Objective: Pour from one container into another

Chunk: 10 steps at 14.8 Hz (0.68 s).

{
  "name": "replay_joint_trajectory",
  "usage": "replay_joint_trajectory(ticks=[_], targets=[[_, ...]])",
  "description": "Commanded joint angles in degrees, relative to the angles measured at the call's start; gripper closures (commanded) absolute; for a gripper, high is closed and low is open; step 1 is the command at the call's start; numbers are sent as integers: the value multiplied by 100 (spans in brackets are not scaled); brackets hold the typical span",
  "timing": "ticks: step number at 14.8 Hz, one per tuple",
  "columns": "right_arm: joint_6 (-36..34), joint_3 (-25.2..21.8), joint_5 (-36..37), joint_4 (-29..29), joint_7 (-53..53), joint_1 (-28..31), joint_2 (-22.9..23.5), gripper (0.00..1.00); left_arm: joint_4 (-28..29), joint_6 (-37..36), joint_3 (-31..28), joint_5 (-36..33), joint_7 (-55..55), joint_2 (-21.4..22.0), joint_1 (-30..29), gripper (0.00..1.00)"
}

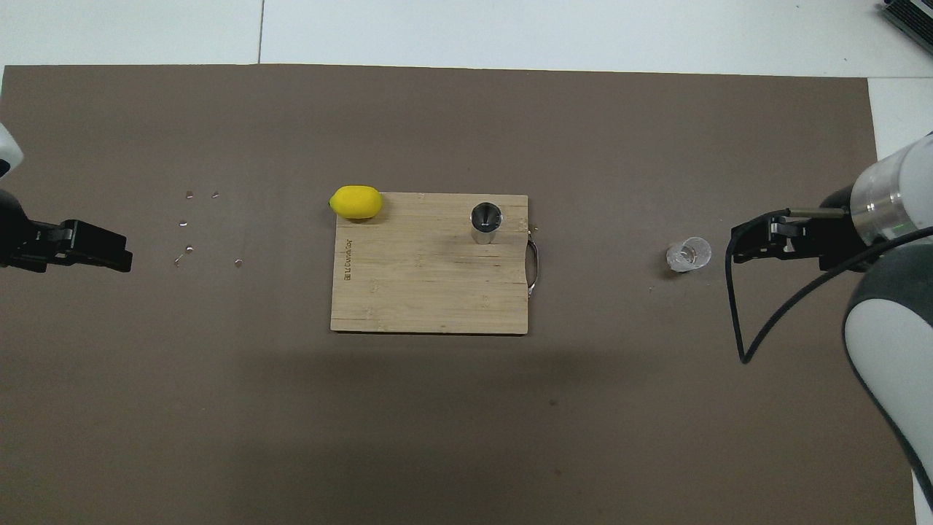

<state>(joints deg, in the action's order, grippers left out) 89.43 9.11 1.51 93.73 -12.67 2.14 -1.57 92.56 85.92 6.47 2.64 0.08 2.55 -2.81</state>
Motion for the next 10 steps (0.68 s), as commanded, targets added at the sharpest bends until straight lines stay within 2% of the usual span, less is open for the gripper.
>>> replay_joint_trajectory(ticks=[1,3,10], targets=[[127,30,-46,146,369,85,-125,0,131,74,-40,-97,10,105,52,0],[119,30,-46,146,668,85,-125,0,131,74,-40,-97,10,105,61,0],[127,30,-63,163,695,103,-133,0,131,74,-40,-97,10,105,52,0]])
